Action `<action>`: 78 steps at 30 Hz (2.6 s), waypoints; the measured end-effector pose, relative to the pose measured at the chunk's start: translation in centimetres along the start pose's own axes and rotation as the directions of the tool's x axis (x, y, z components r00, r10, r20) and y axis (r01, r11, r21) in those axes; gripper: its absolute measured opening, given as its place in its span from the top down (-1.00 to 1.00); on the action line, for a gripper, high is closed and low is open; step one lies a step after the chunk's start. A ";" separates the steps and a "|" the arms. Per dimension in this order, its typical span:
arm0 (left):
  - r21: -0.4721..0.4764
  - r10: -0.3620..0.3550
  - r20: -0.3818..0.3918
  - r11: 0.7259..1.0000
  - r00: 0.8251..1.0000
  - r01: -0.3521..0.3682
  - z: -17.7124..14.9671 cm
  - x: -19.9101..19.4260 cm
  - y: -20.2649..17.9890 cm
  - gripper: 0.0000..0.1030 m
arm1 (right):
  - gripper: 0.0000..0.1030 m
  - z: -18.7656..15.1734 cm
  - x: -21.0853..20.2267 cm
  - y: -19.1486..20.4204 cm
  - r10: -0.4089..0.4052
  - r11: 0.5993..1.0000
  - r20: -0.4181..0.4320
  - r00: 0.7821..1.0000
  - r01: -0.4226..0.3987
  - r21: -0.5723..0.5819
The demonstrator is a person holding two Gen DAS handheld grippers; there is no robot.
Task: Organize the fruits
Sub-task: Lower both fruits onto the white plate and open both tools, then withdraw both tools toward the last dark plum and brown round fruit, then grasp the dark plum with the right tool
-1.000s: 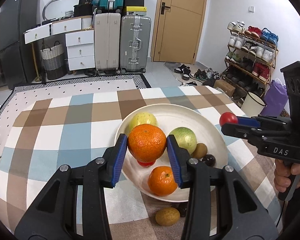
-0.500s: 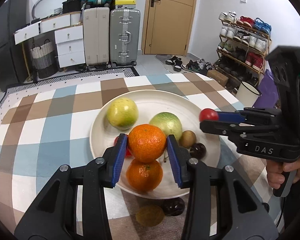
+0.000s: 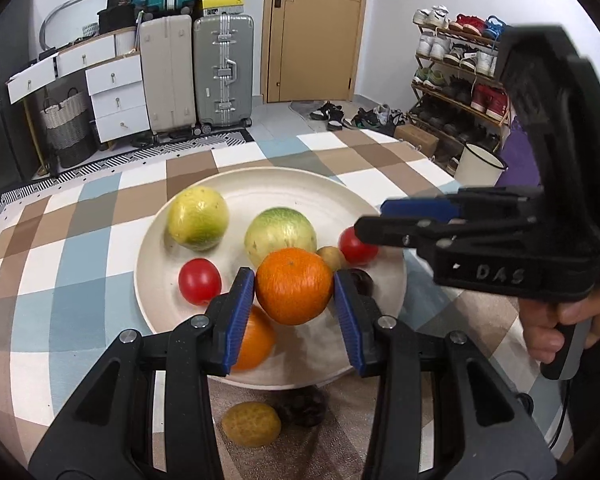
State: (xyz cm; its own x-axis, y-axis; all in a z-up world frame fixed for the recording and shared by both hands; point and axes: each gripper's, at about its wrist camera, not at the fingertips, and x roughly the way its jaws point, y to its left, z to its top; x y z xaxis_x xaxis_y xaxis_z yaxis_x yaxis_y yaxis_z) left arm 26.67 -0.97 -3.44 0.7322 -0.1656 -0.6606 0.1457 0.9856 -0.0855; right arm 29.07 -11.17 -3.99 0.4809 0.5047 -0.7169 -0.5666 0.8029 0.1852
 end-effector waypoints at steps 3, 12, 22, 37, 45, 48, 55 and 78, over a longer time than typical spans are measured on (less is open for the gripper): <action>-0.007 -0.003 0.000 1.000 1.000 0.003 -0.1 -0.1 0.1 0.26 | 0.18 0.2 -0.5 -0.1 0.002 1.000 0.016 1.000 -0.002 0.006; -0.006 0.027 0.023 1.000 0.999 -0.027 0.7 -1.3 0.7 0.15 | -0.06 0.7 -1.9 0.0 -0.009 1.000 0.041 0.999 0.009 0.011; -0.099 0.074 0.060 0.993 0.995 -0.068 0.9 -3.7 3.1 -0.65 | -0.86 0.0 -3.8 0.9 -0.051 0.999 0.049 0.998 0.051 -0.008; -0.120 0.114 0.081 0.987 0.990 -0.104 -2.3 -8.9 3.4 -0.97 | -0.99 -2.6 -6.6 3.9 -0.071 0.997 0.065 0.995 0.072 -0.003; -0.082 0.148 0.046 0.986 0.988 -0.144 -5.1 -10.2 3.7 -0.97 | -0.99 -3.9 -5.9 5.0 -0.062 0.998 0.028 0.998 0.062 0.001; -0.086 0.166 0.038 0.983 0.985 -0.162 -5.8 -10.5 4.0 -0.97 | -0.99 -4.2 -5.5 5.5 -0.057 0.998 0.014 0.998 0.057 -0.002; -0.108 0.186 0.021 0.977 0.982 -0.182 -6.1 -10.0 5.0 -0.97 | -0.99 -5.3 -3.2 6.8 -0.007 0.999 -0.064 0.998 0.004 -0.042; -0.195 0.192 0.012 0.963 0.981 -0.186 -6.2 -9.6 7.2 -0.98 | -0.57 -6.8 0.7 10.8 -0.009 0.985 -0.152 0.988 -0.018 -0.172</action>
State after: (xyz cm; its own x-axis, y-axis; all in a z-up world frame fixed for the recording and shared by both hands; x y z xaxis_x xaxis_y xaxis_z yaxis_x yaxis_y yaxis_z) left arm 16.53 7.89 -2.31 0.7544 0.0259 -0.6558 -0.1253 0.9865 -0.1052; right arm 18.73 -4.27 -7.09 0.3783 0.4432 -0.8126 -0.6817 0.7273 0.0793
